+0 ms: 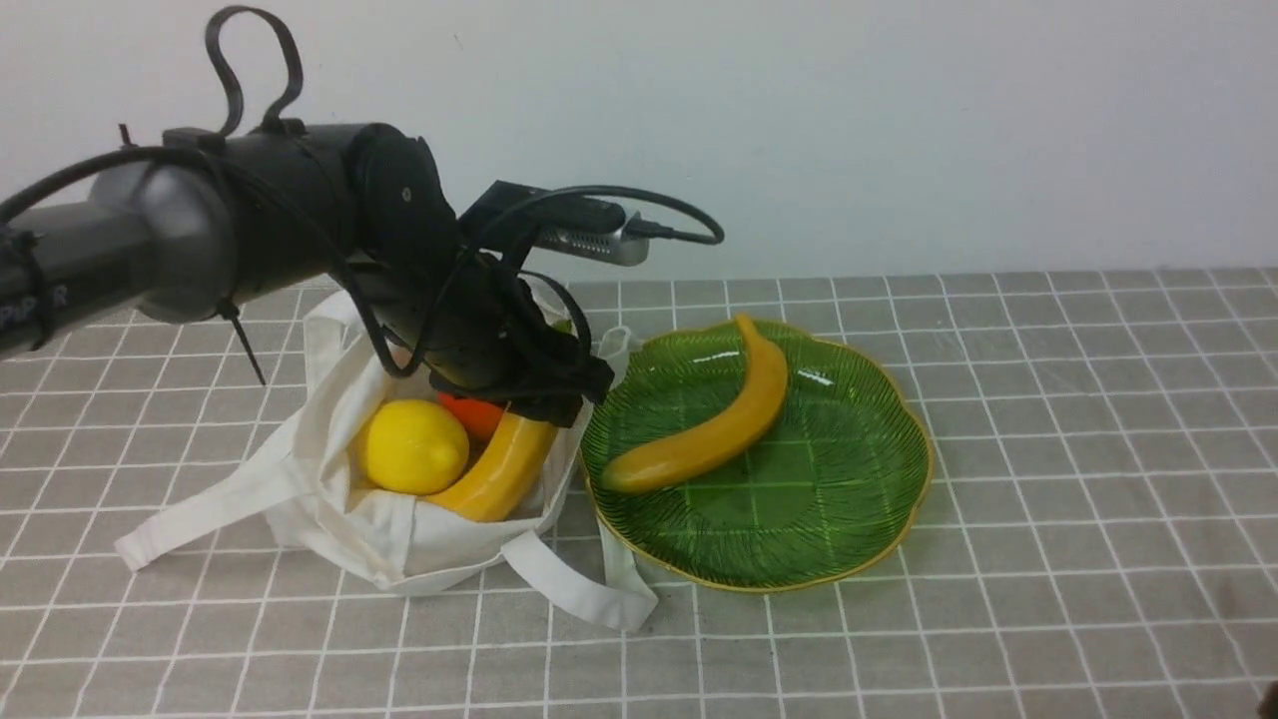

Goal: Take the fruit out of the bag on the grey coffee tablecloth and place them on the plate.
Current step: 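Reach into the white bag and grasp the banana with the left gripper, then place the banana on the plate with the left gripper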

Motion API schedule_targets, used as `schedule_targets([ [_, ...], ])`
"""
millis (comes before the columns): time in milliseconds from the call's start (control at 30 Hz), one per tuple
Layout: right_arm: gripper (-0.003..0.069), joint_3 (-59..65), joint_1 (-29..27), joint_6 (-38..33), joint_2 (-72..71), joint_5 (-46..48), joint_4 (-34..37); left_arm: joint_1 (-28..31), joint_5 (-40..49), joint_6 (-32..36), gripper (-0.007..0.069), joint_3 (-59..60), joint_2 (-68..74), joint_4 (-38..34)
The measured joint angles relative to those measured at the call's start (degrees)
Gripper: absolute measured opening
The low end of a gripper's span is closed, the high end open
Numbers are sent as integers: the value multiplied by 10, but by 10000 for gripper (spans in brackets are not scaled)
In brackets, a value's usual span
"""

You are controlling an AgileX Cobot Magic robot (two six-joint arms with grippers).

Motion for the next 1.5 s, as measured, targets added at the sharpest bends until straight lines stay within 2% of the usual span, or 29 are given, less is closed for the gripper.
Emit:
schedule_targets([
  [233,-15,0,0,0,0,0,0,0,53,0,297,2,-29,8],
  [467,-15,0,0,0,0,0,0,0,-16,-6,297,3,-103,-8],
  [733,-15,0,0,0,0,0,0,0,-17,-16,297,0,-166,-51],
  [833,-15,0,0,0,0,0,0,-3,-41,-21,297,-1,-178,-131],
  [933,-15,0,0,0,0,0,0,-21,-79,4,297,-2,-169,-242],
  [967,-15,0,0,0,0,0,0,-33,-98,25,297,-2,-158,-289],
  [1100,-15,0,0,0,0,0,0,-69,-147,102,297,-4,-111,-402],
  [1133,-15,0,0,0,0,0,0,-85,-172,144,297,-4,-85,-453],
  [1267,-15,0,0,0,0,0,0,-103,-244,216,297,-5,-9,-578],
  [1400,-15,0,0,0,0,0,0,-103,-273,288,301,-15,47,-667],
  [1500,-15,0,0,0,0,0,0,-103,-286,342,358,-21,70,-721],
])
